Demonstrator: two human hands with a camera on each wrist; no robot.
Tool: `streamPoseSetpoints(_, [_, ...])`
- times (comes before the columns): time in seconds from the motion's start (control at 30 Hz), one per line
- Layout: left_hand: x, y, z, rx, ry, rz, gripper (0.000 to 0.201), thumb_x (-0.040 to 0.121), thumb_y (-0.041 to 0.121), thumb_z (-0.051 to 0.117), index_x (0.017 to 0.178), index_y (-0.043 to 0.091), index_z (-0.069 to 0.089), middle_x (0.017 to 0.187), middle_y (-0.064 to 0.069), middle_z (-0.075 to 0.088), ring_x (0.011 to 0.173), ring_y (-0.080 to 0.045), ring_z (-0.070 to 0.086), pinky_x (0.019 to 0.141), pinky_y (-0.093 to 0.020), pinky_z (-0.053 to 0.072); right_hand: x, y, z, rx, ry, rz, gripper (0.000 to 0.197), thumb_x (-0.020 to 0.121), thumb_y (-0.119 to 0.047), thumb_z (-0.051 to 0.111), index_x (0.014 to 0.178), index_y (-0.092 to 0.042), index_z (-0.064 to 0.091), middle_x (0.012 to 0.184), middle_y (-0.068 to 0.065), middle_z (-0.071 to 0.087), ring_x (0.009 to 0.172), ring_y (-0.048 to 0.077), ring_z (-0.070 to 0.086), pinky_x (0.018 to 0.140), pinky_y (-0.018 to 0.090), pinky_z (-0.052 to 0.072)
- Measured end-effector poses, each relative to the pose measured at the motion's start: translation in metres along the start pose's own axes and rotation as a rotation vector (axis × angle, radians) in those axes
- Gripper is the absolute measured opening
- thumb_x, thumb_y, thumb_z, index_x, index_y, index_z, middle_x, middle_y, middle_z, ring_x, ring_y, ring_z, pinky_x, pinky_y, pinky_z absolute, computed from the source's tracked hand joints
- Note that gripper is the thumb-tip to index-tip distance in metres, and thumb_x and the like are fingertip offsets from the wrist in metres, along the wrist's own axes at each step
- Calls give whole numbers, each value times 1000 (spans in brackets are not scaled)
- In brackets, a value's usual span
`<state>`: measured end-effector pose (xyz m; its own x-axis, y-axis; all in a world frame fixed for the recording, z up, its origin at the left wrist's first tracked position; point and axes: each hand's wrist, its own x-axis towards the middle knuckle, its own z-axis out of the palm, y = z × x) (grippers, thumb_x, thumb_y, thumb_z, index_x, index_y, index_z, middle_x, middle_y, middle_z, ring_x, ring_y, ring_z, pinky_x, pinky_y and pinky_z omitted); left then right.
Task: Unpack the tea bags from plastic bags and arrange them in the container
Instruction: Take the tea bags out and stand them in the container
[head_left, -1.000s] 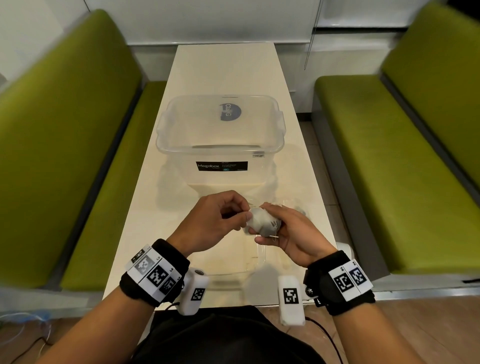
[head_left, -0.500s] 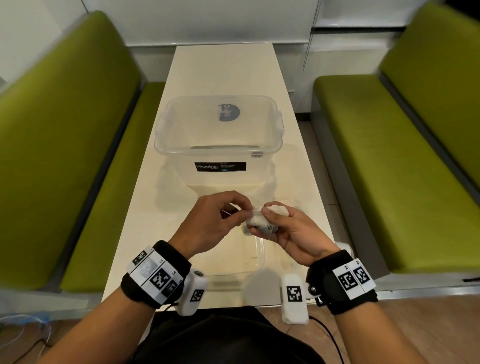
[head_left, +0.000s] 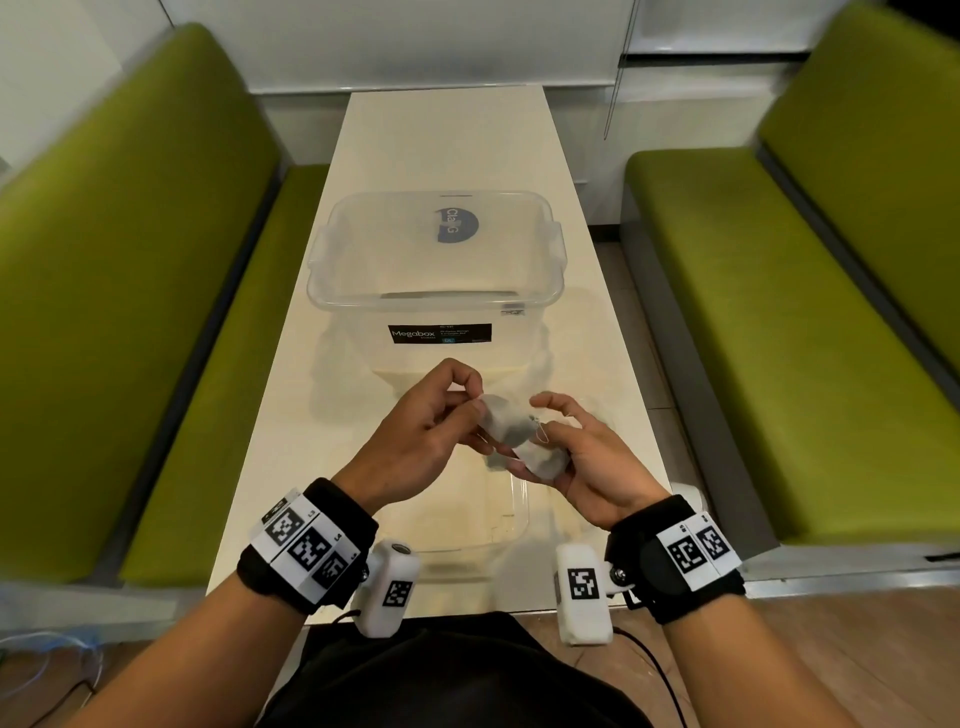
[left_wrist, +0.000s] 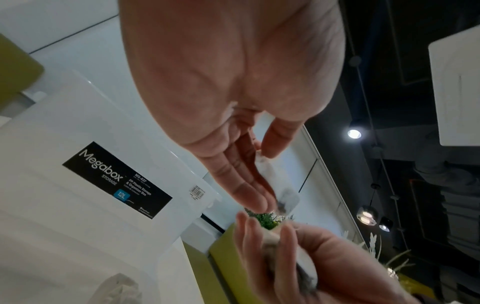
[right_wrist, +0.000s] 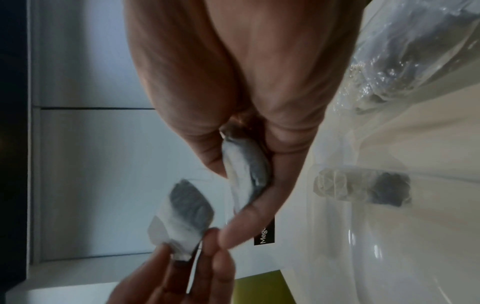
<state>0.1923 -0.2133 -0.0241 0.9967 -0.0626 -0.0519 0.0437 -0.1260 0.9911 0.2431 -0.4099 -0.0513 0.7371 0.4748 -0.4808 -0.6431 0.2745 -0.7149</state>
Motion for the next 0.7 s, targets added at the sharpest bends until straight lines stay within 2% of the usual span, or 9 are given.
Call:
streamPoseSetpoints(0.03, [1, 1, 0, -20, 19, -25, 11, 105, 1, 46, 98, 9, 46, 81, -16, 71, 73, -28, 69, 76, -37, 59, 0, 0, 0, -48, 8, -11, 28, 98, 7, 49, 116, -11, 60, 92, 17, 71, 77, 31, 71, 63, 35, 62])
streamPoseSetpoints(0.1, [3, 3, -1, -42, 46, -66, 11, 105, 0, 46, 98, 9, 46, 79, -16, 69, 72, -31, 71, 73, -37, 60, -1, -2, 1, -104, -9, -15, 23, 100, -1, 51, 113, -12, 65, 88, 14, 69, 68, 23, 67, 53, 29, 53])
streamPoseSetpoints(0.17, [4, 3, -3, -47, 62, -101, 11, 104, 0, 46, 99, 9, 47, 77, -12, 69, 72, -32, 72, 73, -37, 61, -2, -3, 3, -88, -41, -1, 16, 103, -18, 55, 110, -10, 67, 88, 12, 66, 64, 20, 61, 48, 26, 45])
streamPoseSetpoints(0.23, [5, 3, -5, -46, 69, -129, 10, 105, 1, 47, 100, 9, 47, 73, -7, 69, 73, -32, 73, 72, -35, 61, -3, -2, 2, -128, -68, -7, 28, 98, -35, 62, 109, -10, 68, 85, 7, 67, 62, 16, 58, 46, 23, 39])
streamPoseSetpoints(0.27, [5, 4, -6, -44, 70, -137, 8, 105, 2, 47, 102, 9, 47, 73, -7, 69, 73, -32, 73, 72, -35, 62, -2, -2, 2, -180, -77, -26, 32, 93, -37, 66, 109, -9, 69, 86, 5, 68, 61, 15, 56, 45, 23, 37])
streamPoseSetpoints(0.37, [5, 5, -8, -16, 53, -139, 5, 104, 4, 50, 109, 6, 51, 81, -14, 74, 75, -30, 72, 76, -38, 62, 1, 1, -1, -322, -63, -108, 34, 83, -25, 80, 105, -2, 69, 89, 8, 65, 60, 14, 48, 45, 24, 32])
streamPoseSetpoints(0.5, [7, 4, -16, 112, -20, -124, 21, 100, 8, 61, 121, 11, 62, 92, -12, 78, 79, -26, 73, 81, -36, 61, 6, 4, -5, -409, 30, -189, 30, 83, -14, 83, 100, 6, 69, 75, 2, 58, 54, 15, 43, 46, 26, 29])
streamPoseSetpoints(0.6, [9, 5, -24, 269, -50, -103, 17, 97, 13, 67, 113, 14, 72, 93, -6, 78, 83, -24, 74, 80, -36, 61, 7, 4, -6, -469, 40, -230, 25, 82, -11, 84, 98, 4, 72, 71, 1, 55, 52, 17, 38, 45, 25, 29])
streamPoseSetpoints(0.7, [11, 8, -29, 401, -29, -67, 11, 96, 17, 70, 104, 19, 77, 88, -3, 78, 80, -24, 73, 81, -42, 61, 6, 4, -8, -477, 34, -234, 22, 82, -12, 84, 96, 2, 74, 71, 4, 58, 53, 18, 37, 46, 26, 28])
